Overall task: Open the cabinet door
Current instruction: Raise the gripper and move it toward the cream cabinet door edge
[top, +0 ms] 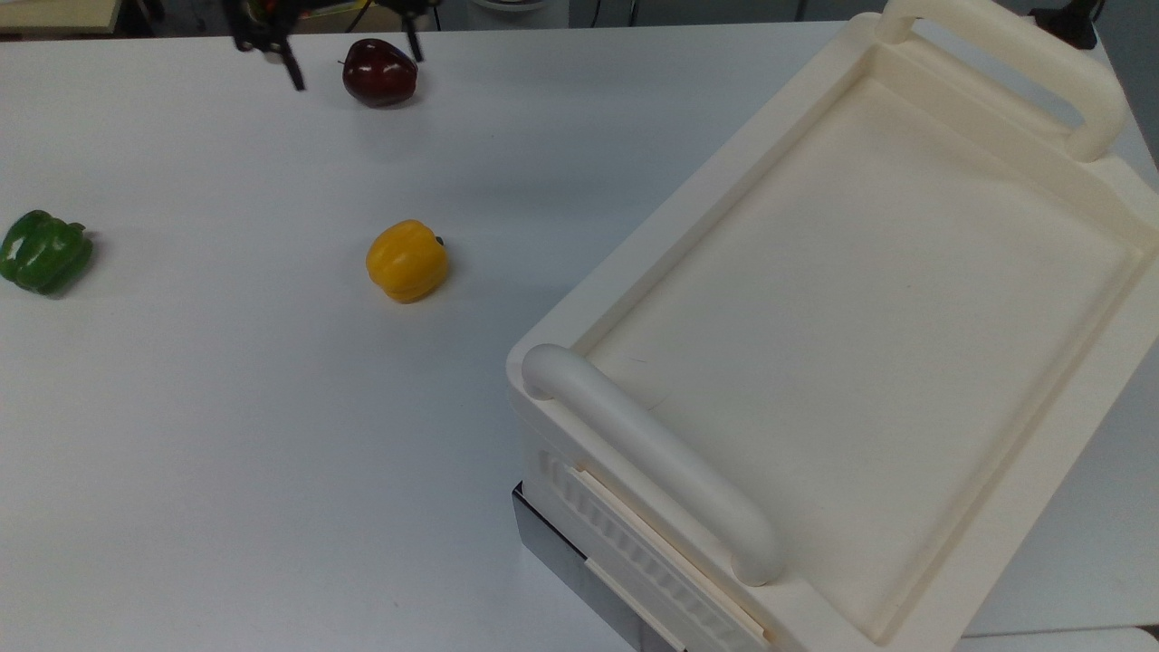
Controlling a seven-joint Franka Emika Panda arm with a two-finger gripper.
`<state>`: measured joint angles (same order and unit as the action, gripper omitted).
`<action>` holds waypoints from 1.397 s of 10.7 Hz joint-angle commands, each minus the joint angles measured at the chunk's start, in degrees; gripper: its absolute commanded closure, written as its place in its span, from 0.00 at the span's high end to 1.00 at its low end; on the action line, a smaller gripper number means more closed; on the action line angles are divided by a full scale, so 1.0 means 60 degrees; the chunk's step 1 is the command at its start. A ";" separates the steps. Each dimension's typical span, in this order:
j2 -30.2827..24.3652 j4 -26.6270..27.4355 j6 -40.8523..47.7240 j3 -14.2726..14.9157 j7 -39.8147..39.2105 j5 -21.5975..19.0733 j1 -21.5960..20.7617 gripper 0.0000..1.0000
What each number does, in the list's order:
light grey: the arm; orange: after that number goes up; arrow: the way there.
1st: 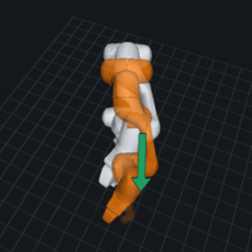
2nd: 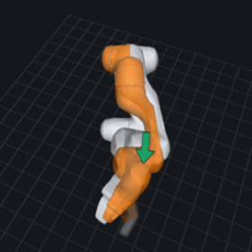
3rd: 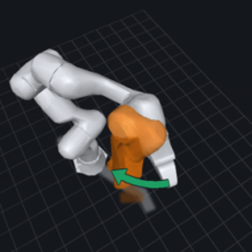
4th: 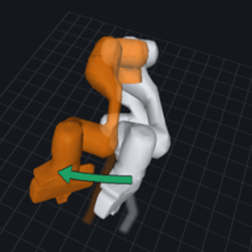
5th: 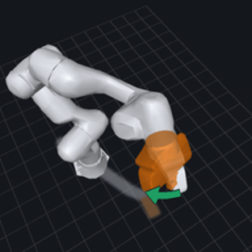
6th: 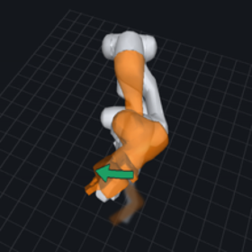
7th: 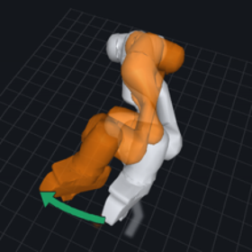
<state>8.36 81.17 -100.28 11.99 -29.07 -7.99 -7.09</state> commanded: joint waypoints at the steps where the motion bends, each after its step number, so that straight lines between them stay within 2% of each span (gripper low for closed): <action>1: -0.0074 0.0007 -0.1068 -0.0708 -0.0661 -0.0134 -0.0456 1.00; 3: -0.0075 -0.0109 -0.1128 -0.0709 -0.0706 -0.0133 -0.0985 0.96; 5: 0.0027 -0.0125 -0.1665 -0.0709 -0.0677 -0.0104 -0.1526 0.83; 6: 0.0246 -0.0125 -0.2279 -0.0694 -0.0590 -0.0104 -0.1746 0.82; 8: 0.0510 -0.0110 -0.2593 -0.0694 -0.0531 -0.0104 -0.2186 0.81; 11: 0.0745 -0.0111 -0.2856 -0.0694 -0.0370 -0.0104 -0.2568 0.75; 12: 0.0775 -0.0110 -0.2900 -0.0694 -0.0369 -0.0104 -0.2728 0.66; 13: 0.0790 -0.0110 -0.2901 -0.0694 -0.0340 -0.0104 -0.2846 0.62; 15: 0.0877 -0.0125 -0.2915 -0.0708 -0.0311 -0.0104 -0.2993 0.62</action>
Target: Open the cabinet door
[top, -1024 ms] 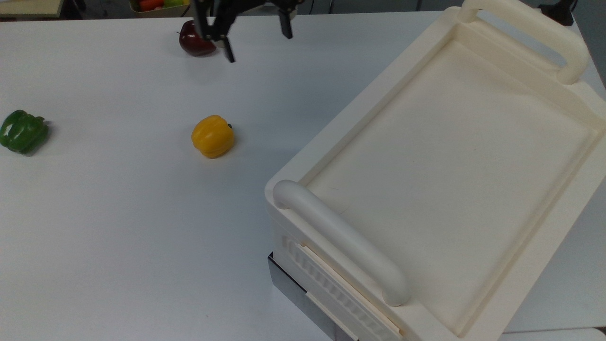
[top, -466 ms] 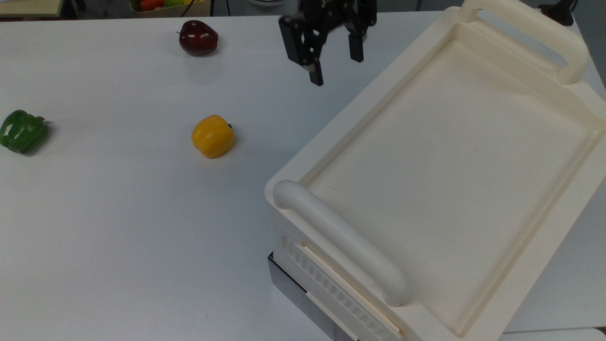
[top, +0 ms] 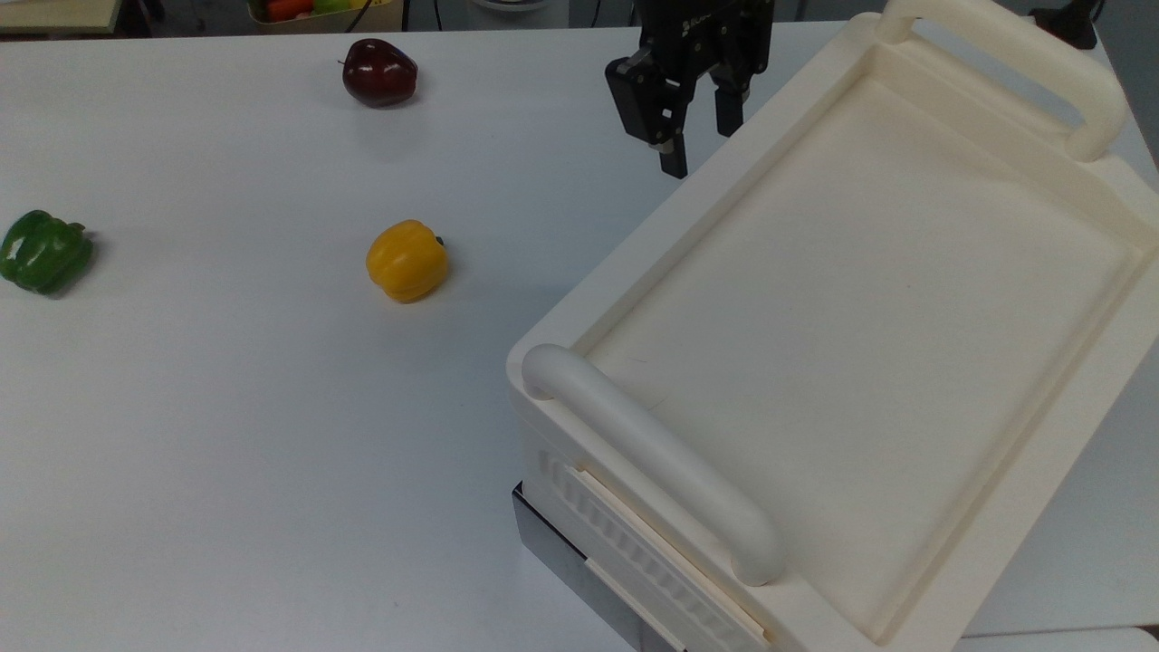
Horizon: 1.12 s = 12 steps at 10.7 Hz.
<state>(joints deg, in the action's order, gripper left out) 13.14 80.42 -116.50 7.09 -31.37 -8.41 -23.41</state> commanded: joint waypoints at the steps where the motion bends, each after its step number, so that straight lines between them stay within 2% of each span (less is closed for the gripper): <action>1: 0.0152 0.0000 -0.0327 0.0108 0.0102 -0.0034 -0.0433 0.60; 2: 0.0269 0.0000 -0.0691 0.0108 0.0407 -0.0034 -0.0493 0.51; 4: 0.0358 0.0000 -0.1075 0.0108 0.0556 -0.0005 -0.0508 0.43; 6: 0.0431 0.0000 -0.1076 0.0122 0.0571 -0.0005 -0.0581 0.14; 7: 0.0417 0.0000 -0.1076 0.0122 0.0542 -0.0005 -0.0582 0.05; 8: 0.0417 0.0000 -0.1076 0.0122 0.0513 0.0097 -0.0582 0.00; 10: 0.0402 0.0073 -0.1032 0.0108 0.0483 0.0448 -0.0611 0.00; 12: 0.0271 0.0131 -0.0712 0.0108 0.0512 0.0420 -0.0655 0.00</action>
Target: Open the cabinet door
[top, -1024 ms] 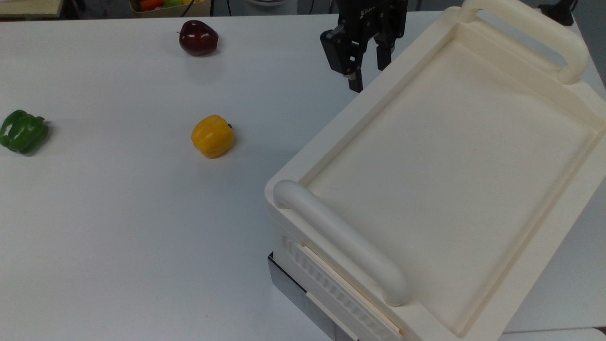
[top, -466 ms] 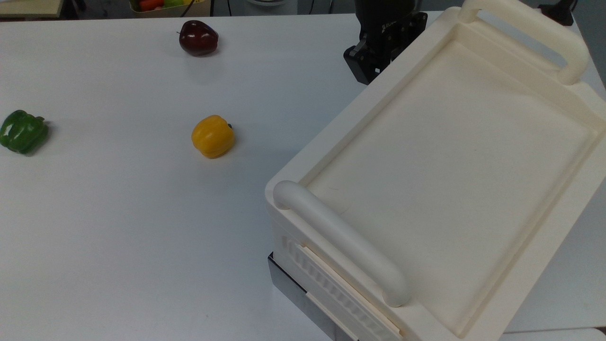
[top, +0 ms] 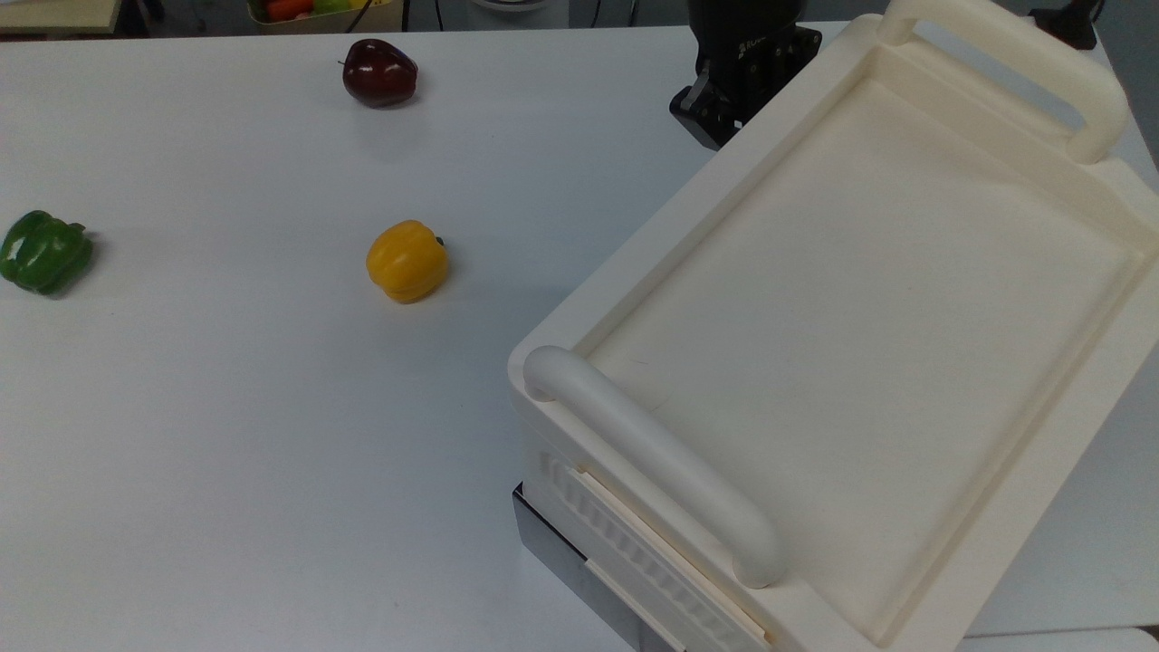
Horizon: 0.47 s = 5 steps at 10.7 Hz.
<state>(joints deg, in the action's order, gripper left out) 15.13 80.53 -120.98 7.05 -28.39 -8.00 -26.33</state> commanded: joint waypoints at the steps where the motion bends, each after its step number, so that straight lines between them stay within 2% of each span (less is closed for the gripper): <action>1: -0.0148 0.0143 0.0428 0.0114 0.0015 0.0352 -0.0152 0.00; 5: -0.0734 0.0275 0.2550 0.0114 -0.0102 0.0264 0.0169 0.00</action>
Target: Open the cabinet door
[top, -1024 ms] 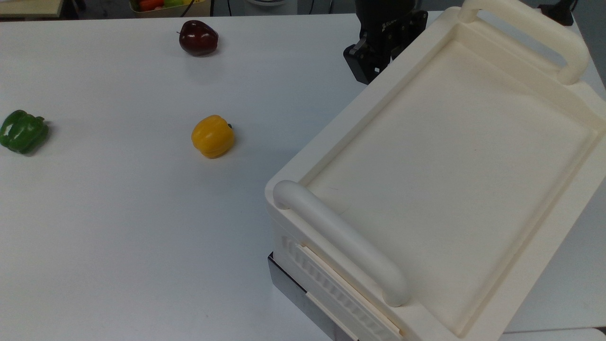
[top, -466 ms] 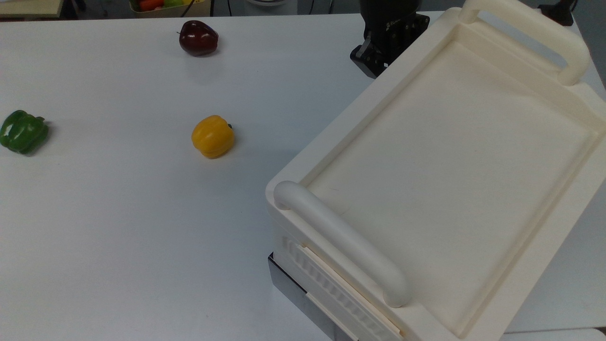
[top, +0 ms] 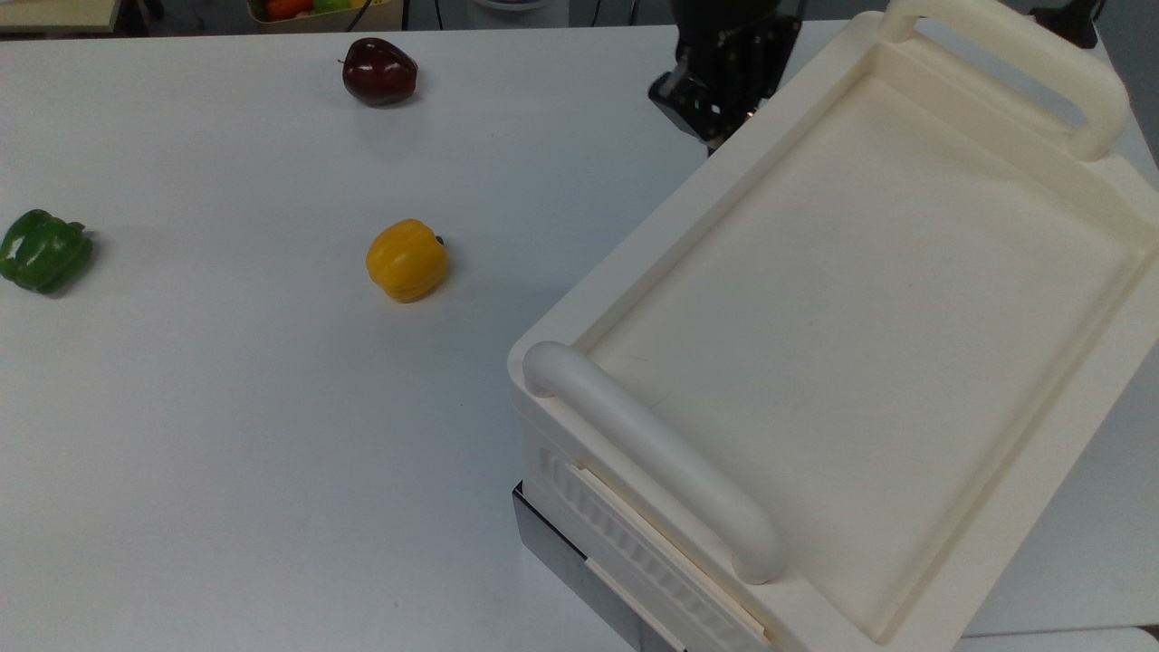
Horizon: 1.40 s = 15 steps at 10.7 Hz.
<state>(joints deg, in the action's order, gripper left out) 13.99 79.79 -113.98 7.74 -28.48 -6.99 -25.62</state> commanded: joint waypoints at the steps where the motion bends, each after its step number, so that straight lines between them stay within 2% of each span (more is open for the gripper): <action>1: -0.0689 0.0384 0.1752 -0.0001 0.0058 0.0067 0.0284 0.02; 2: -0.0807 0.0398 0.2176 0.0072 0.0262 0.0081 0.0431 0.40; 3: -0.0822 0.0384 0.2644 0.0145 0.0728 0.0284 0.0621 0.71; 5: -0.0895 0.0325 0.4004 -0.0015 0.1258 0.1175 0.1469 0.73; 6: -0.0983 0.0325 0.4417 -0.0015 0.1391 0.1426 0.1879 0.92; 8: -0.1071 0.0325 0.4845 -0.0015 0.1436 0.1546 0.2568 1.00; 9: -0.1071 0.0325 0.4991 -0.0015 0.1770 0.1546 0.2905 1.00; 11: -0.1071 0.0339 0.4964 -0.0015 0.3361 0.1546 0.3608 1.00; 15: -0.1072 0.0383 0.4876 0.0087 0.3735 0.1531 0.4415 1.00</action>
<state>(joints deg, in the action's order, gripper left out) 9.11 80.13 -84.89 8.36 -8.15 1.45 -0.94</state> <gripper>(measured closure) 0.000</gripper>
